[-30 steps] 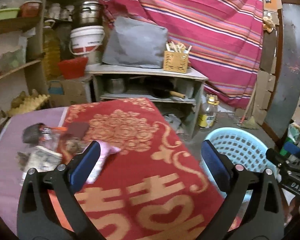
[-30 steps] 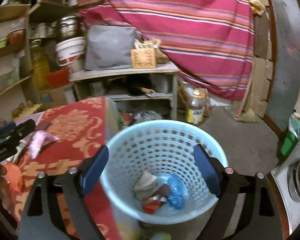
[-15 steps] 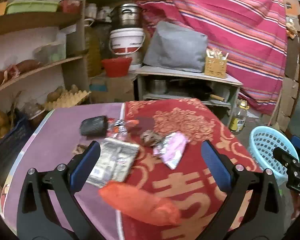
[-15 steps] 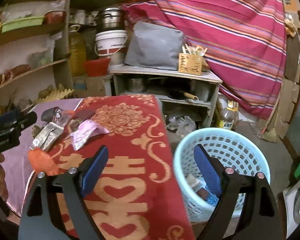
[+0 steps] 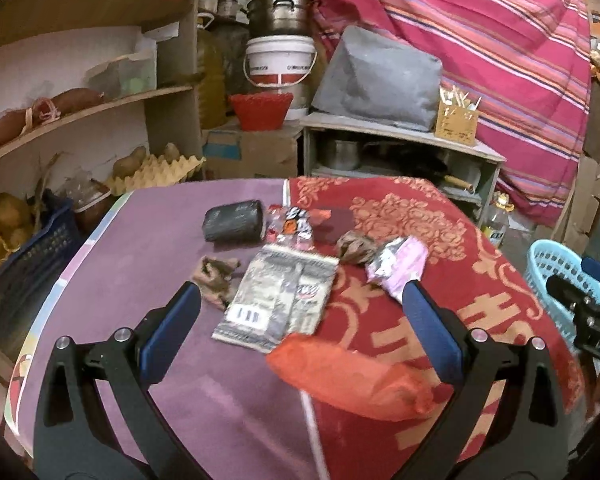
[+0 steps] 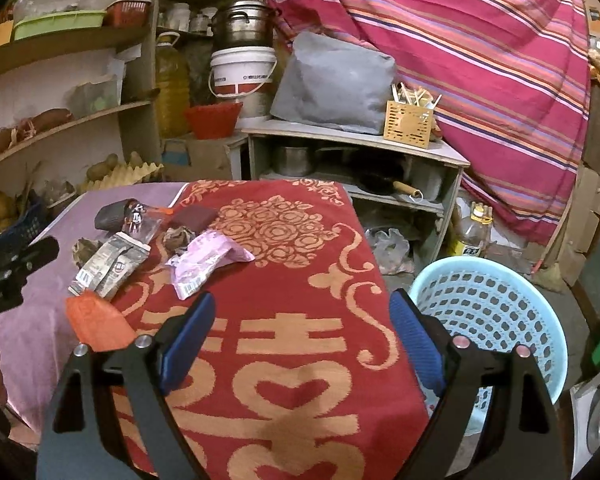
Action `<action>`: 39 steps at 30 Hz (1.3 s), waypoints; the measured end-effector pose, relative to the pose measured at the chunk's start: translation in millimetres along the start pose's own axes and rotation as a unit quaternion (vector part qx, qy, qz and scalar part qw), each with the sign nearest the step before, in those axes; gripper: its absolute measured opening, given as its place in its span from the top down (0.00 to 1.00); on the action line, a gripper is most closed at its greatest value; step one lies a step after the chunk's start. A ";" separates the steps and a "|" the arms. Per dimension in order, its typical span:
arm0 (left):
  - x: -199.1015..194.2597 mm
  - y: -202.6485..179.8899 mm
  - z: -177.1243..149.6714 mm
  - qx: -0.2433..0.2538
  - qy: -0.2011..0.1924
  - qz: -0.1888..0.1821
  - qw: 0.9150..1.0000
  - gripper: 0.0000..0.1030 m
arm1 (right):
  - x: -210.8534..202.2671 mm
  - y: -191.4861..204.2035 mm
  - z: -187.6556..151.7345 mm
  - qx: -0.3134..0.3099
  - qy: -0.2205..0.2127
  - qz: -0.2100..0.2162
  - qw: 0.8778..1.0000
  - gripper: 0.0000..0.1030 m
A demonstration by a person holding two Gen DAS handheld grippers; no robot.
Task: Collect trash
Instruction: 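Move both open tools back over the remaining trash on the table, then grasp the orange mesh bag with the left tool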
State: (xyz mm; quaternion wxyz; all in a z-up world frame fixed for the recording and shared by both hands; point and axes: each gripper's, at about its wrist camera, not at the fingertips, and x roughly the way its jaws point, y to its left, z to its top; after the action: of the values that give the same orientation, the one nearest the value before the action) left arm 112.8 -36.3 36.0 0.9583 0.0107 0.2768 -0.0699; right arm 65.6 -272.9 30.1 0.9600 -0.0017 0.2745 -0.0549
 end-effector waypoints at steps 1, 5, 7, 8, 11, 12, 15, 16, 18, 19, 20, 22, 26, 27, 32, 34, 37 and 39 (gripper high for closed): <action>1.7 2.8 -2.5 -0.001 0.004 0.000 1.000 0.05 | 1.1 1.3 -0.3 -0.001 0.001 -0.001 1.000 0.16; 10.4 14.4 -14.8 -0.009 0.026 -0.005 1.000 0.05 | 4.5 5.9 -1.7 -0.006 0.005 -0.006 1.000 0.16; 14.9 17.2 -22.3 -0.008 0.036 -0.006 0.999 0.05 | 5.9 5.9 -2.8 -0.008 0.007 -0.006 1.000 0.16; 17.8 18.2 -26.7 -0.008 0.042 -0.007 0.999 0.05 | 6.6 6.0 -2.8 -0.009 0.008 -0.007 1.000 0.16; 25.3 18.1 -35.2 -0.004 0.056 -0.010 0.998 0.05 | 8.3 4.0 -4.8 -0.009 0.013 -0.010 1.000 0.16; 28.2 17.3 -38.9 -0.002 0.059 -0.010 0.998 0.06 | 8.7 3.6 -4.9 -0.008 0.014 -0.010 1.000 0.16; 35.3 13.2 -44.8 0.003 0.071 -0.016 0.997 0.06 | 9.1 1.9 -4.8 -0.004 0.016 -0.010 1.000 0.16; 36.9 12.1 -46.1 0.004 0.074 -0.021 0.997 0.07 | 8.4 1.9 -4.4 -0.004 0.015 -0.009 1.000 0.16; 39.0 10.3 -46.2 0.005 0.078 -0.027 0.997 0.08 | 8.3 1.4 -4.2 -0.005 0.012 -0.009 1.000 0.16; 39.5 10.1 -46.0 0.005 0.079 -0.031 0.996 0.09 | 8.4 1.8 -4.1 -0.006 0.012 -0.009 1.000 0.16; 40.4 9.8 -45.8 0.005 0.078 -0.033 0.996 0.09 | 8.6 2.6 -3.8 -0.007 0.012 -0.009 1.000 0.16; 42.9 9.8 -45.9 0.004 0.081 -0.035 0.996 0.13 | 9.5 4.0 -4.2 -0.009 0.013 -0.009 1.000 0.16; 55.1 12.7 -47.3 -0.001 0.100 -0.045 0.994 0.27 | 9.7 4.5 -4.6 -0.009 0.013 -0.009 1.000 0.16; 57.6 13.1 -48.2 -0.003 0.104 -0.050 0.993 0.35 | 10.0 5.1 -4.6 -0.008 0.012 -0.010 1.000 0.16; 61.8 13.1 -47.4 -0.009 0.113 -0.070 0.991 0.63 | 11.6 7.5 -4.6 -0.009 0.012 -0.009 1.000 0.16; 61.2 12.0 -45.2 -0.007 0.113 -0.080 0.990 0.78 | 12.8 10.7 -4.4 -0.012 0.013 -0.009 1.000 0.16; 59.6 9.7 -42.9 0.000 0.109 -0.081 0.991 0.88 | 14.5 17.3 -3.8 -0.018 0.013 -0.010 1.000 0.16; 59.9 8.0 -41.8 0.008 0.108 -0.080 0.991 0.94 | 15.5 20.7 -3.2 -0.021 0.013 -0.010 1.000 0.16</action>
State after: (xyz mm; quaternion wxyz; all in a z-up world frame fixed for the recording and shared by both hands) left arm 142.0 -33.5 -31.4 0.9140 0.0039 0.3782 -0.1467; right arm 79.1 -253.9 18.5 0.9554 -0.0242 0.2883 -0.0590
